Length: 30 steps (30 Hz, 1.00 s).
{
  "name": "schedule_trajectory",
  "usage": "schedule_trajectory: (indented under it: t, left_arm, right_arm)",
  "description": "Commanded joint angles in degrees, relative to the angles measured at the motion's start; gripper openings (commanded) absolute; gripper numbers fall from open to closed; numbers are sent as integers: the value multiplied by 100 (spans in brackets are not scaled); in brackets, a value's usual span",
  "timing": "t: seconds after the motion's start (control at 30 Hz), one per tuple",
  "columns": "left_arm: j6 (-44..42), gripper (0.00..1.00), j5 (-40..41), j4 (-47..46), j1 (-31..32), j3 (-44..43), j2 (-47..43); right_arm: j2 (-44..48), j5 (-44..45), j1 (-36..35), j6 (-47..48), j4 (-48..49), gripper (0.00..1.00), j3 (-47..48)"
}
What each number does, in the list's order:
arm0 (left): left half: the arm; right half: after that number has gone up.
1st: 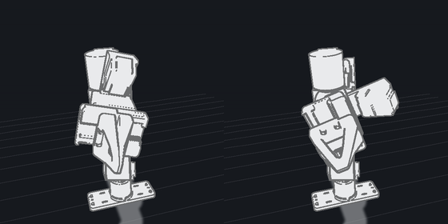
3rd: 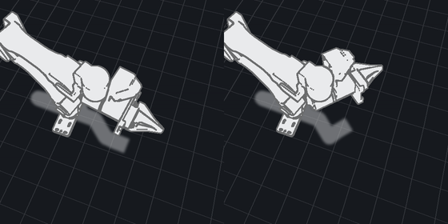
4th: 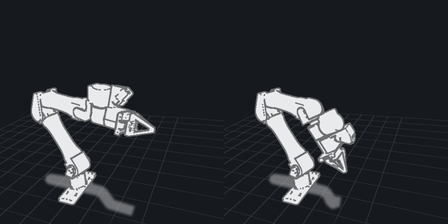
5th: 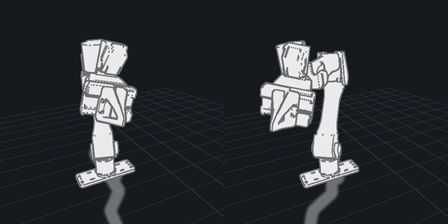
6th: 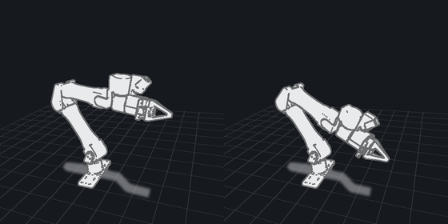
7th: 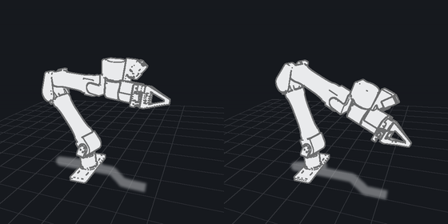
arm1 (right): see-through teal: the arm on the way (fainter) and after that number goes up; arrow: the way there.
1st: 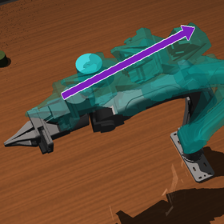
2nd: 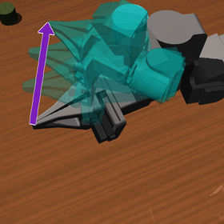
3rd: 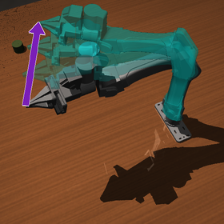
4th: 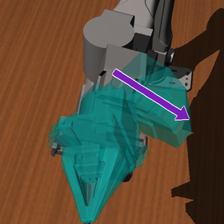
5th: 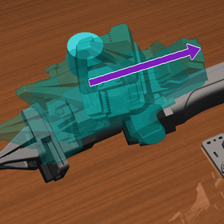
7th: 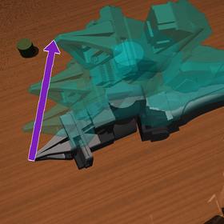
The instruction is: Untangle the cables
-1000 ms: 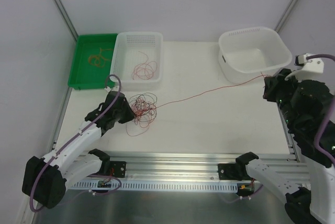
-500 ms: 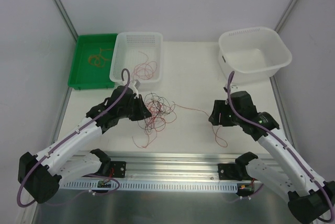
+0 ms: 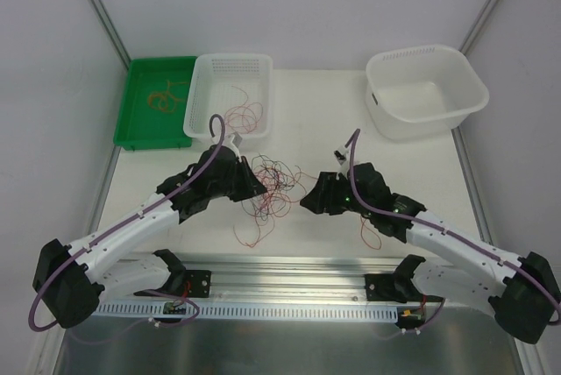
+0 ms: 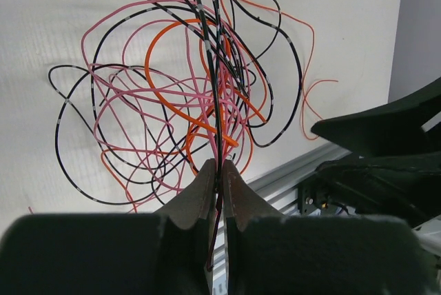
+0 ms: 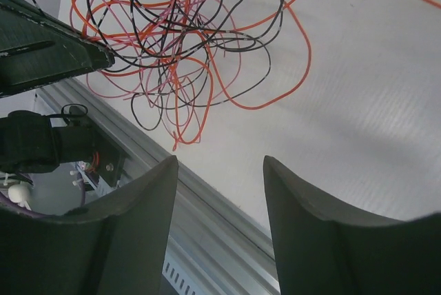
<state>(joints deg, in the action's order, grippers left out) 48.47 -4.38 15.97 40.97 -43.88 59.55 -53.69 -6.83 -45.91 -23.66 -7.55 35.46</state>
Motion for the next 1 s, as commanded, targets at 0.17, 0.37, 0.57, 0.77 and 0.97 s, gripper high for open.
schedule_trajectory:
  t: [0.17, 0.37, 0.57, 0.77, 0.97]
  left_arm:
    - [593, 0, 289, -682, 104, 300, -224]
    - [796, 0, 350, -893, 104, 529, -374]
    - [822, 0, 412, -955, 104, 644, -479]
    - [744, 0, 675, -990, 104, 801, -637]
    - [480, 1, 1123, -842, 17, 1082, -971]
  right_arm:
    - [-958, 86, -348, -912, 1800, 54, -110]
    - [-1723, -37, -480, -1062, 2257, 50, 66]
    - [-2110, -73, -577, -1071, 2416, 31, 136]
    - [-2058, 164, -568, -913, 2075, 1, 136]
    - [-1127, 1288, -437, -237, 371, 1, 294]
